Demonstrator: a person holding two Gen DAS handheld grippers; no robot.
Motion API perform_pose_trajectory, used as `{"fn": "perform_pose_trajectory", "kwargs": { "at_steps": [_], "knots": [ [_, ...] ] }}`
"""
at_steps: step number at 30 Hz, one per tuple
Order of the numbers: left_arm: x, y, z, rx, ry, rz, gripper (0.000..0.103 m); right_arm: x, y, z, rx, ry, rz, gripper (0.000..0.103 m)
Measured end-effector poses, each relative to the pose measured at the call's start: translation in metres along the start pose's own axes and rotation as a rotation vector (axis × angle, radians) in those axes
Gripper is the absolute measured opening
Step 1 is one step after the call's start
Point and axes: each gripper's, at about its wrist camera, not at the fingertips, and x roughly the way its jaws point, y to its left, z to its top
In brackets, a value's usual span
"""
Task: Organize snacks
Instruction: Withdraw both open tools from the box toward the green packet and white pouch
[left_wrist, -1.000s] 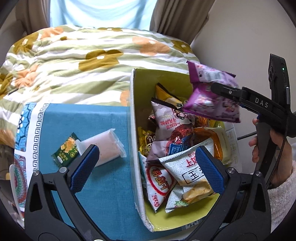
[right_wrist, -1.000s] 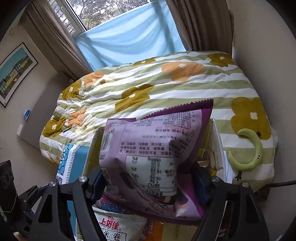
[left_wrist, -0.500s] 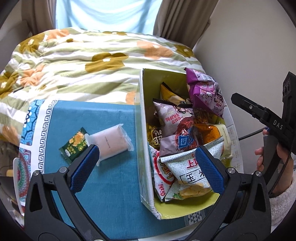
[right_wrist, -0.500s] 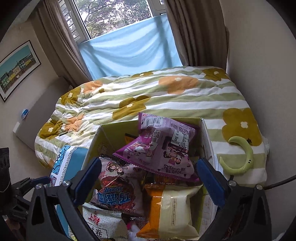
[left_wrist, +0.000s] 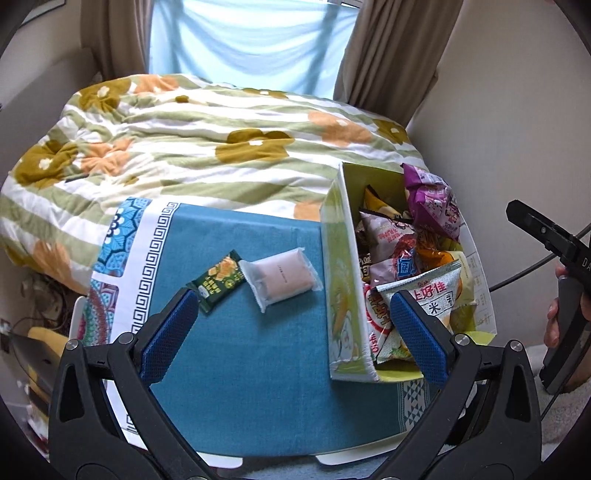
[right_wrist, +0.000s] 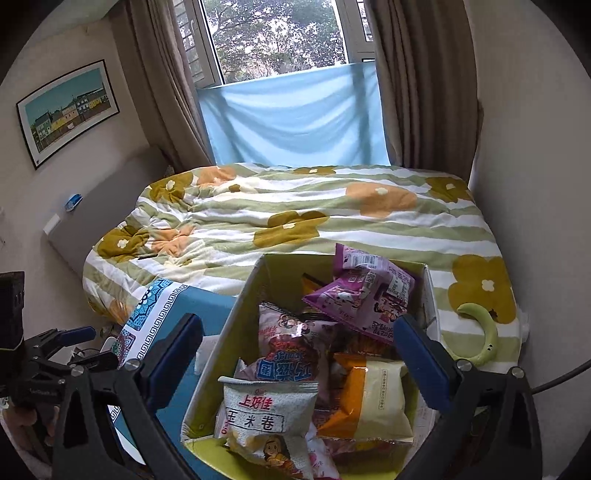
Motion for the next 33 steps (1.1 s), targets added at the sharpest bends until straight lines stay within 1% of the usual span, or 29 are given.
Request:
{"fn": "perform_pose_trajectory", "kwargs": {
  "at_steps": [4,7,9,11,14,17,20,24,28,30,33],
  "knots": [
    [-0.007,0.027,-0.003,0.021,-0.006,-0.025,0.103,-0.003,0.033,-0.005,-0.009,-0.013,-0.003,0.103],
    [-0.009,0.049,0.000,0.058,-0.003,-0.056,0.103,-0.001,0.062,-0.007,-0.008,-0.022,-0.026,0.103],
    [-0.010,0.065,0.006,0.081,0.013,-0.076,0.103,0.004,0.084,-0.008,-0.007,-0.017,-0.037,0.103],
    [-0.011,0.081,0.010,0.114,0.018,-0.101,0.103,0.009,0.106,-0.008,-0.002,-0.016,-0.065,0.103],
    [-0.007,0.103,0.015,0.167,0.033,-0.121,0.103,0.022,0.133,-0.009,0.041,-0.015,-0.082,0.103],
    [0.002,0.127,0.020,0.208,0.057,-0.157,0.103,0.038,0.157,-0.013,0.100,-0.004,-0.110,0.103],
    [0.018,0.145,0.024,0.247,0.089,-0.175,0.103,0.056,0.174,-0.021,0.182,0.014,-0.148,0.103],
    [0.049,0.158,0.026,0.295,0.130,-0.211,0.103,0.076,0.193,-0.034,0.256,0.021,-0.230,0.102],
    [0.091,0.160,0.021,0.336,0.168,-0.265,0.103,0.098,0.200,-0.054,0.395,0.030,-0.274,0.102],
    [0.116,0.158,0.016,0.350,0.194,-0.267,0.103,0.112,0.202,-0.067,0.461,0.038,-0.296,0.102],
    [0.149,0.155,0.008,0.371,0.210,-0.264,0.102,0.131,0.202,-0.084,0.528,0.035,-0.334,0.102]
  ]
}}
